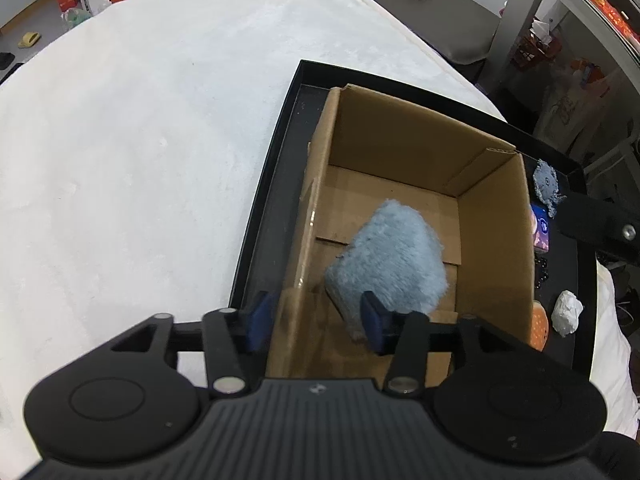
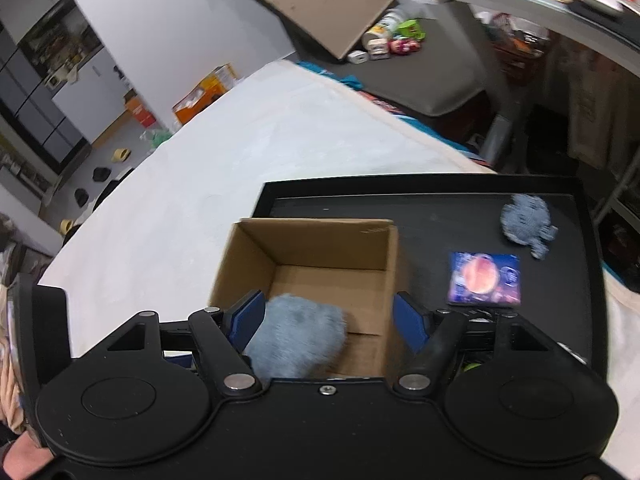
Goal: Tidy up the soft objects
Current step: 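Lower the plush into the box and open the right tool, then grasp the white wrapped item with the right tool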
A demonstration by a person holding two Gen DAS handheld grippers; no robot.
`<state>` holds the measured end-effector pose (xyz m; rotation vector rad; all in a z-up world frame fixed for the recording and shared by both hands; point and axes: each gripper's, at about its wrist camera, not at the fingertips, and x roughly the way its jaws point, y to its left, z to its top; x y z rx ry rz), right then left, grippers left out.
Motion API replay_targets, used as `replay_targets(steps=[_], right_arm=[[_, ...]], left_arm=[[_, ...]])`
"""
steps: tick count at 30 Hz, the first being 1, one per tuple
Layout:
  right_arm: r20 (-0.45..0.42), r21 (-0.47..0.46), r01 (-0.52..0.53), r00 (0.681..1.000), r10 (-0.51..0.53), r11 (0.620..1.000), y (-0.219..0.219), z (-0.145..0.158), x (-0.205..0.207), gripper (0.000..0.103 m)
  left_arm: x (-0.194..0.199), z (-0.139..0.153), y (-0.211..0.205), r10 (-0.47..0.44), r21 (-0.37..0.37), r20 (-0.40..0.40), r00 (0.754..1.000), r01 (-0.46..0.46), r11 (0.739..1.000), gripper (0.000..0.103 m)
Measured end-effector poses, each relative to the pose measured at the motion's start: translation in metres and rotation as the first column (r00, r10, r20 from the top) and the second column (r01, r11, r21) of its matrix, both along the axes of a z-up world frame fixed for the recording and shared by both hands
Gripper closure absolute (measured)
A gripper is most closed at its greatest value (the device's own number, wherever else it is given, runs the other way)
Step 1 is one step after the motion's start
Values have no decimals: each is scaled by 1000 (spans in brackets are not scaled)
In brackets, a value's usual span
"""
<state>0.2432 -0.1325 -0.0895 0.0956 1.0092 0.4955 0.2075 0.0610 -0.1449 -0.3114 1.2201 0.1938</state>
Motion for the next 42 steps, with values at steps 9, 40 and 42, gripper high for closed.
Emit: replay_targets(steps=[9, 40, 42], right_arm=[[-19, 19, 91, 996, -90, 996, -51, -6, -6, 31], [-196, 26, 366, 914, -354, 930, -169, -90, 1, 45], [-207, 21, 373, 909, -361, 928, -171, -97, 3, 45]], left_arm=[[-8, 10, -6, 8, 26, 8, 1000, -8, 1000, 33], [-2, -2, -39, -25, 188, -68, 997, 37, 981, 31], [1, -5, -41, -26, 192, -73, 997, 40, 981, 31]])
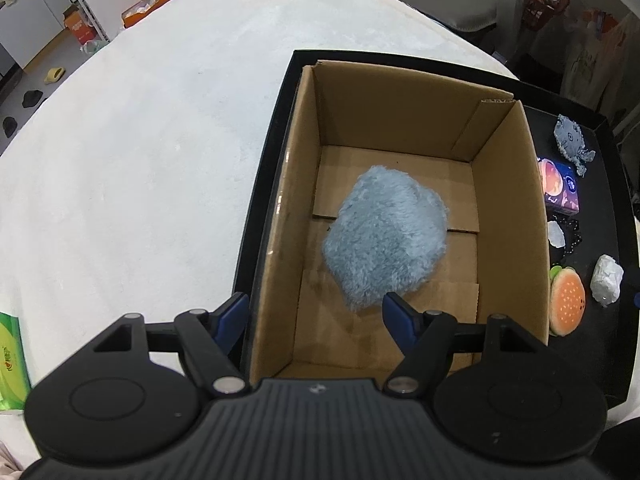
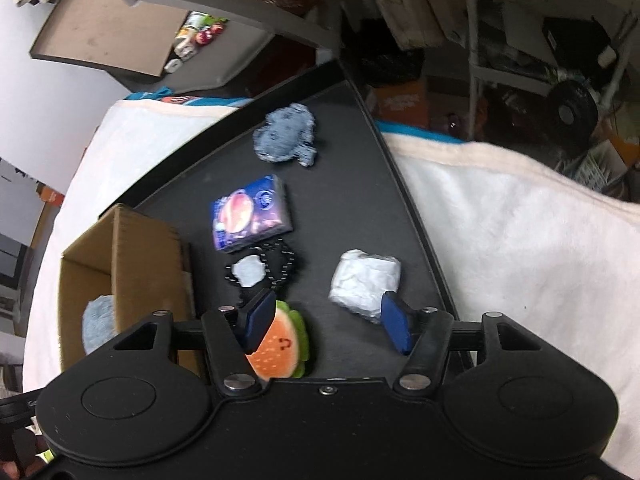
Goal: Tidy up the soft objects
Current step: 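Grasp the white wrapped item with the right tool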
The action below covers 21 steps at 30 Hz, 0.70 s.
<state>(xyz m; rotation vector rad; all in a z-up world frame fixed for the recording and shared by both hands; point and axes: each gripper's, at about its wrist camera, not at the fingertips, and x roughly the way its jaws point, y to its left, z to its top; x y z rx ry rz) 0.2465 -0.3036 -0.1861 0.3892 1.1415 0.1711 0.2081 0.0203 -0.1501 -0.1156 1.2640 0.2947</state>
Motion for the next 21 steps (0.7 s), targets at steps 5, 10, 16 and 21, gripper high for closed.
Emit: replay_targets(steps=[5, 10, 16, 21], right_arm=[[-31, -10, 1, 1000, -1, 1000, 0, -13, 9, 46], [-39, -23, 4, 999, -5, 1000, 3, -19, 16, 45], [-55, -17, -7, 998, 6, 1000, 8, -27, 22, 45], [-74, -28, -29, 997, 27, 999, 15, -34, 25, 47]], left_arm=[[5, -8, -3, 1, 0, -19, 1000, -1, 1000, 31], [12, -14, -5, -6, 9, -39, 999, 6, 1000, 31], [16, -18, -7, -11, 23, -53, 999, 12, 1000, 31], [16, -19, -8, -11, 32, -64, 998, 13, 999, 31]])
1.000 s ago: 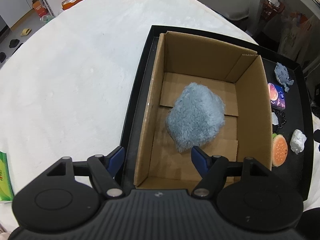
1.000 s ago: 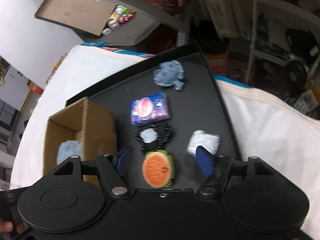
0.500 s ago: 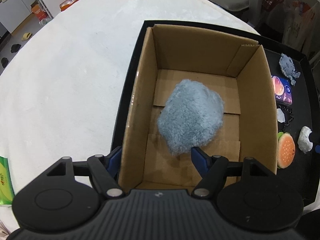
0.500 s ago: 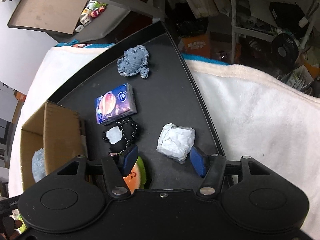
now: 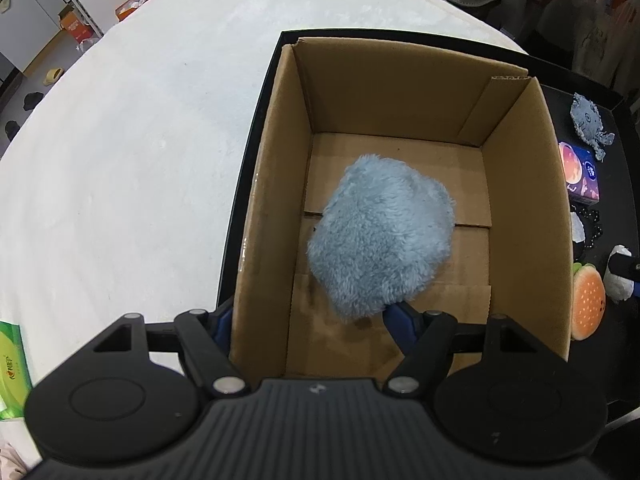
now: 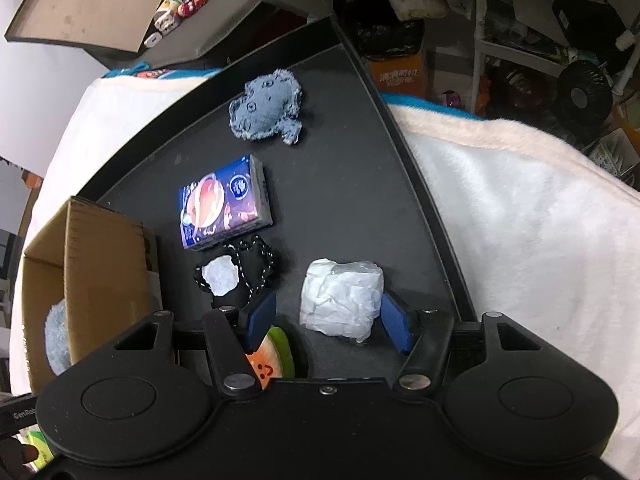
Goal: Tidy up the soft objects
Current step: 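Grasp the white wrapped item with the right tool, then carry the white wrapped item into the box and release it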
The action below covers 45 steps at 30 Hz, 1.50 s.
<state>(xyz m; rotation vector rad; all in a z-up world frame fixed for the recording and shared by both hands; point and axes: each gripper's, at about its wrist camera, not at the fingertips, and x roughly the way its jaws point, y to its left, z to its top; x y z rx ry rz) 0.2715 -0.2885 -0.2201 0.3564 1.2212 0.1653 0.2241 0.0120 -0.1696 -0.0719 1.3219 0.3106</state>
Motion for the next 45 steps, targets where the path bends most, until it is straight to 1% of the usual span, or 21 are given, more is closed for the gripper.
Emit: replay_targets(steps=[1, 5, 11, 19, 33, 41, 45], right_arm=[[-6, -4, 0, 1000, 0, 1000, 1, -2, 0, 58], [4, -13, -12, 1000, 12, 1000, 3, -1, 0, 60], [36, -10, -19, 999, 20, 1000, 4, 12, -3, 60], [83, -11, -23, 996, 24, 1000, 9, 36, -9, 60], [148, -38, -42, 988, 48, 998, 25, 71, -24, 60], [208, -45, -85, 974, 92, 995, 39, 92, -32, 60], [248, -43, -114, 961, 121, 993, 49, 103, -36, 60]], left_arm=[[1, 0, 0, 1, -1, -1, 1000, -1, 1000, 31], [2, 1, -2, -6, 0, 1, 1000, 6, 1000, 31], [-2, 5, 0, -6, -5, 11, 1000, 6, 1000, 31], [-9, 17, 7, 5, -15, 41, 999, -5, 1000, 31], [-23, 33, 26, 33, -47, 93, 995, -29, 998, 31], [-29, 36, 34, 49, -74, 116, 992, -41, 996, 31], [-33, 38, 38, 55, -88, 131, 990, -43, 995, 31]])
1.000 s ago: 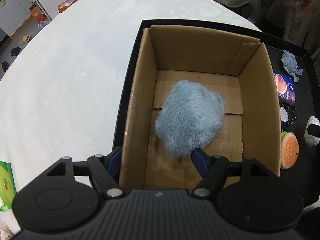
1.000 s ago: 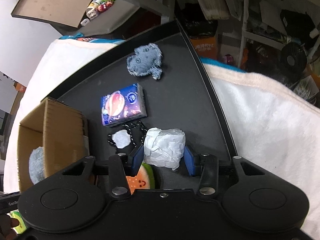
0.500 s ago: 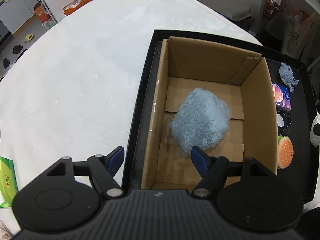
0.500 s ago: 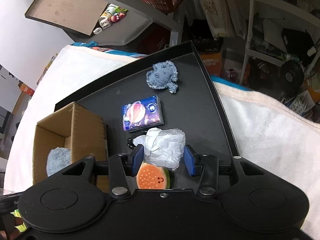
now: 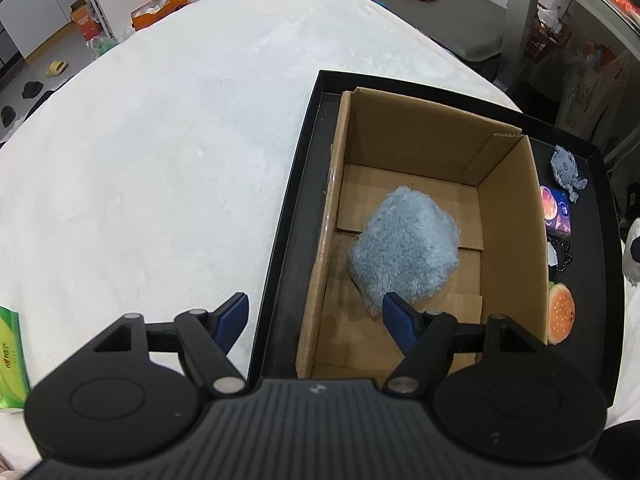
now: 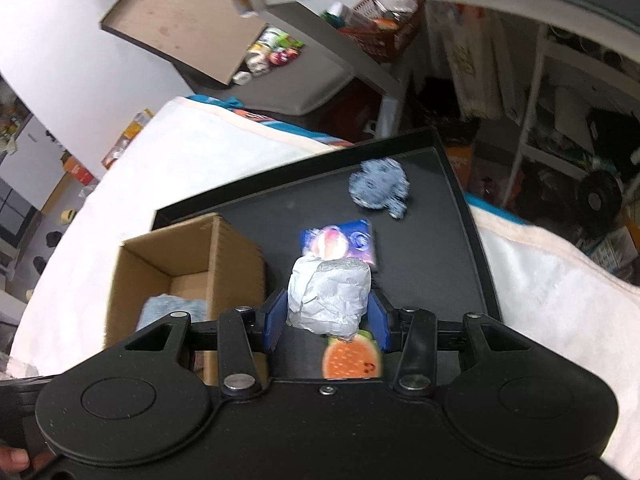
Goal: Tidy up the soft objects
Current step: 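Carry the white wrapped item into the box and release it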
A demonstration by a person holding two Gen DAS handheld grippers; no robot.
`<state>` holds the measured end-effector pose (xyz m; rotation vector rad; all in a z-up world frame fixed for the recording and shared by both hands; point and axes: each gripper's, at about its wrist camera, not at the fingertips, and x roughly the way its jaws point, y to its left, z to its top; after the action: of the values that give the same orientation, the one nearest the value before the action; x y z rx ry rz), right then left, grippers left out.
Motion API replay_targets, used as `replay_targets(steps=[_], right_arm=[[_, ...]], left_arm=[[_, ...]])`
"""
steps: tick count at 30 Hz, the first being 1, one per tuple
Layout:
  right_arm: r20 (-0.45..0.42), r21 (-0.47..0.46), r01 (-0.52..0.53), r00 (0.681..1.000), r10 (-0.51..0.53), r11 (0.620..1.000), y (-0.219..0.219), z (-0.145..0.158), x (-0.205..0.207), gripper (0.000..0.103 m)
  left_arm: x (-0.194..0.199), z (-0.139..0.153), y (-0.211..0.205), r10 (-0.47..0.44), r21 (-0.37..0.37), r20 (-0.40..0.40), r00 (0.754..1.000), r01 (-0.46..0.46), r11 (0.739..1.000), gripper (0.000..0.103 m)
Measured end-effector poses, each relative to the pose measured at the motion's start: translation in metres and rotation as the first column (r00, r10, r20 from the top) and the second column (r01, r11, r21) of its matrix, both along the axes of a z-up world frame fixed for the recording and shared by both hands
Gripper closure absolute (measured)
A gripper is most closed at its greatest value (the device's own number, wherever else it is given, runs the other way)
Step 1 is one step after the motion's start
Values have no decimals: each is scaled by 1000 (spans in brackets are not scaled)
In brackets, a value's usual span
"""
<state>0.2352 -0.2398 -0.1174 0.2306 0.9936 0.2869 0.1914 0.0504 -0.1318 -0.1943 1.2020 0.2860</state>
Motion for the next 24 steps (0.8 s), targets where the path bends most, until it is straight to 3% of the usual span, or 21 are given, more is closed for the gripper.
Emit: replay_targets(steps=[18, 24], right_arm=[[68, -28, -112, 991, 113, 993, 59, 29, -7, 60], [68, -46, -156, 985, 159, 987, 89, 33, -9, 60]], left_arm=[[-11, -9, 20, 27, -88, 60, 998, -21, 996, 32], [-13, -18, 29, 46, -123, 75, 996, -37, 992, 39]])
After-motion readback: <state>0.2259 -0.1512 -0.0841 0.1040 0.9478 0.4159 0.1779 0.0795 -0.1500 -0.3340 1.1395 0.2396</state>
